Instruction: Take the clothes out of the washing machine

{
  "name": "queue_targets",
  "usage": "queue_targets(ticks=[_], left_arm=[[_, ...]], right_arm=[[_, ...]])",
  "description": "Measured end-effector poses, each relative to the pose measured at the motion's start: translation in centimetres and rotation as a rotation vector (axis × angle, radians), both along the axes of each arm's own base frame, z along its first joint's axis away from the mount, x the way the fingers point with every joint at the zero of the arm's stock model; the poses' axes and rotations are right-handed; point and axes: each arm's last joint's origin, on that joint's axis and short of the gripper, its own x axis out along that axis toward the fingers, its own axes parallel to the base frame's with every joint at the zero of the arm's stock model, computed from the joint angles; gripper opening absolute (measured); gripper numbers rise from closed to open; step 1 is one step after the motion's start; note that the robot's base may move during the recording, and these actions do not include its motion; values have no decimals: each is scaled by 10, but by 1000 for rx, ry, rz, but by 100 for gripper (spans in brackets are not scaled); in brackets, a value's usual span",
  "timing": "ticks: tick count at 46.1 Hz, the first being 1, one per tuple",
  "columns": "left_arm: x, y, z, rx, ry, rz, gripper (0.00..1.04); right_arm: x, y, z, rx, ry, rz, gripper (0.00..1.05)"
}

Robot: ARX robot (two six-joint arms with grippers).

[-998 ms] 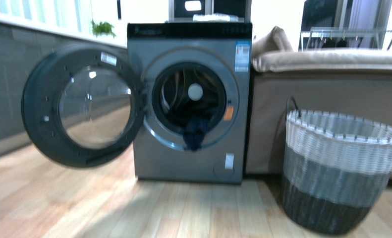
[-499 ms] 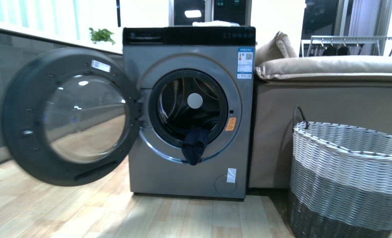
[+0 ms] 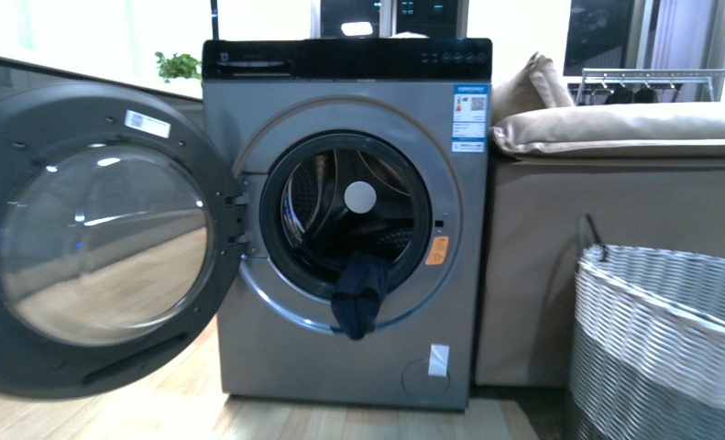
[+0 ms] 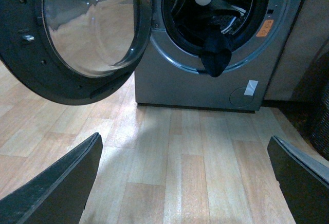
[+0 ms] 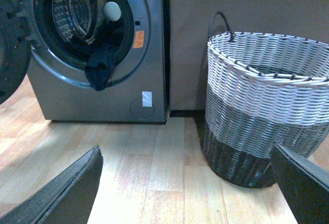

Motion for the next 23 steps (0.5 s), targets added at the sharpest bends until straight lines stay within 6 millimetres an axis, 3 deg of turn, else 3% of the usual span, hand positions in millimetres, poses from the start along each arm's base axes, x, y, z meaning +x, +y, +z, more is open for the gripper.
queue_targets(ticks=[23], left_arm=[[0, 0, 0, 0, 0, 0, 98]], right_arm=[[0, 0, 0, 0, 0, 0, 97]])
